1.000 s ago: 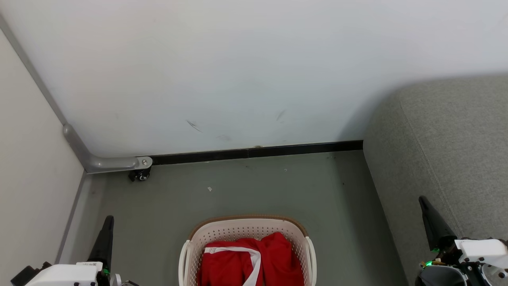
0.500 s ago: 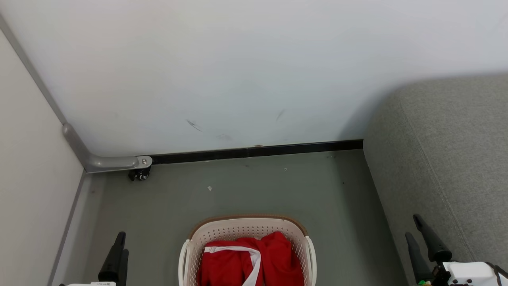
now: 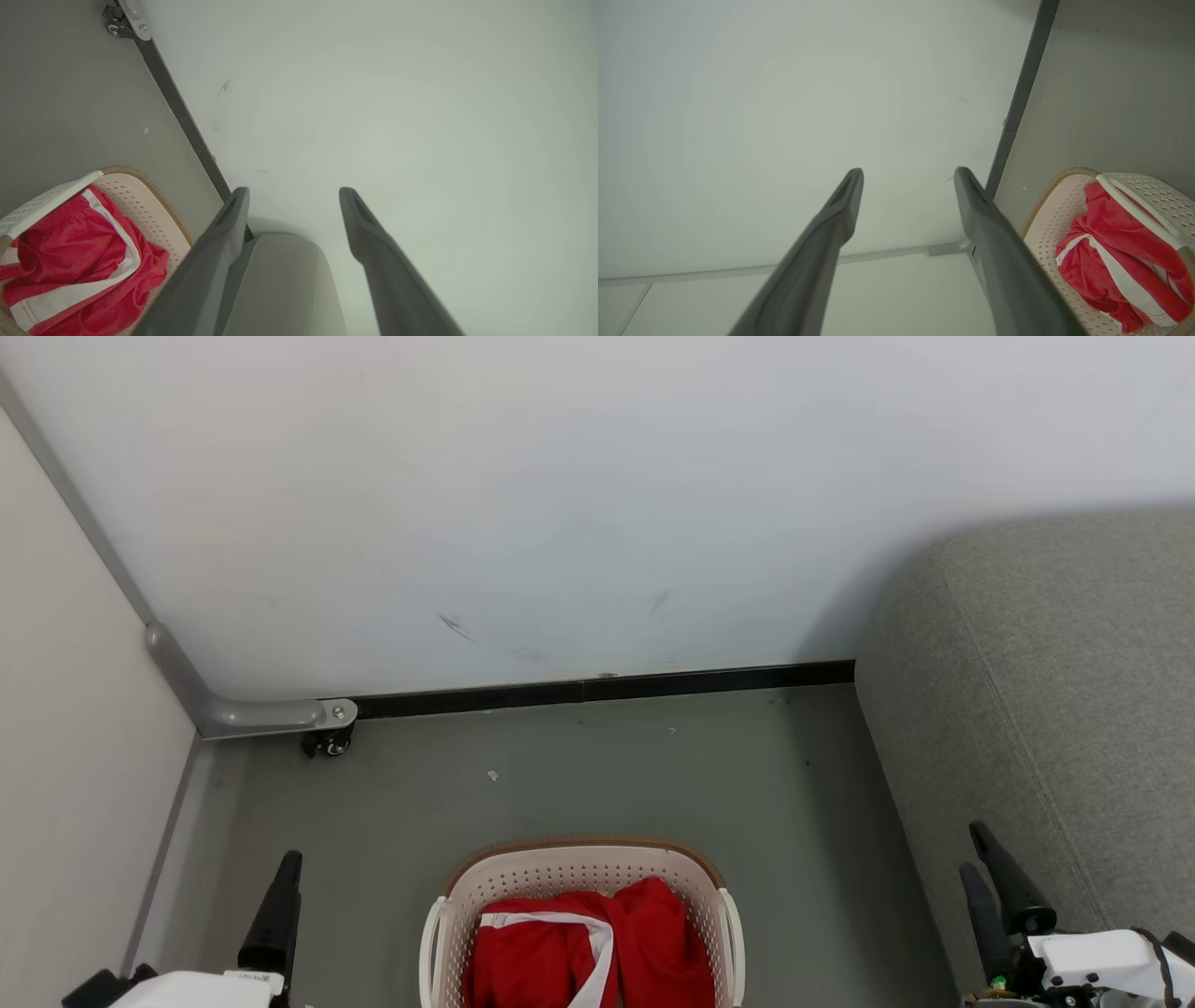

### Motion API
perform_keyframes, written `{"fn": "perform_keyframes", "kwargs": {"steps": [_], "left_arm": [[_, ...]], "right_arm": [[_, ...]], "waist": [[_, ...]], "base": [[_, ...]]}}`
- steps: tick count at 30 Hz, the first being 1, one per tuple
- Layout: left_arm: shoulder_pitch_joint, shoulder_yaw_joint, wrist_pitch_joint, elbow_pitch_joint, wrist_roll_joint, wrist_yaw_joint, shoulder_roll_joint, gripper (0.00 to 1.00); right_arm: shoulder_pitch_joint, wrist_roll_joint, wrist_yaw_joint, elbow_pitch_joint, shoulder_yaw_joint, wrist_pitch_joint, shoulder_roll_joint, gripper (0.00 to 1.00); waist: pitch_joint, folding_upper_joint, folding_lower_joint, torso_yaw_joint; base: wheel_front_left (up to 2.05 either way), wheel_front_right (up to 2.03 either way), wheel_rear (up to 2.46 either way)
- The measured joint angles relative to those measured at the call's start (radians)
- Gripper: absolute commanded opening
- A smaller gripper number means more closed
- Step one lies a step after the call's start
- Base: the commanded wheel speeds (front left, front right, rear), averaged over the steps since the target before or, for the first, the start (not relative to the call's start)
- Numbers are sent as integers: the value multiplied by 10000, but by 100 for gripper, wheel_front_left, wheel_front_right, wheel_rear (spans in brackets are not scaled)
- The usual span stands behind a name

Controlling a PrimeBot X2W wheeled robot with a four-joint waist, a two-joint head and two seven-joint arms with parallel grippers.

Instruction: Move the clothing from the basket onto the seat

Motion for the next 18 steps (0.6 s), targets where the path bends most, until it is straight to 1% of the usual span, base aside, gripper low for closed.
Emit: {"fn": "perform_keyframes", "kwargs": {"steps": [3,12,18], "left_arm": [[-155,-173,-148,-81,387,-2,134,100],[-317,-853,-855,-136,1469,-2,522,100],[-470,-1210,-1087,-52,2230,-2,744,100]], "right_arm": [[-2,-339,0,17,105,-148,-71,100],[-270,-1492,0,169,477,-491,-320,100],[-403,-2454,0,178,560,-688,-362,100]], "waist": [[2,0,22,0],[-18,0,106,-2],[-33,0,141,-5]], "base": [[0,0,0],[0,0,0],[0,0,0]]}}
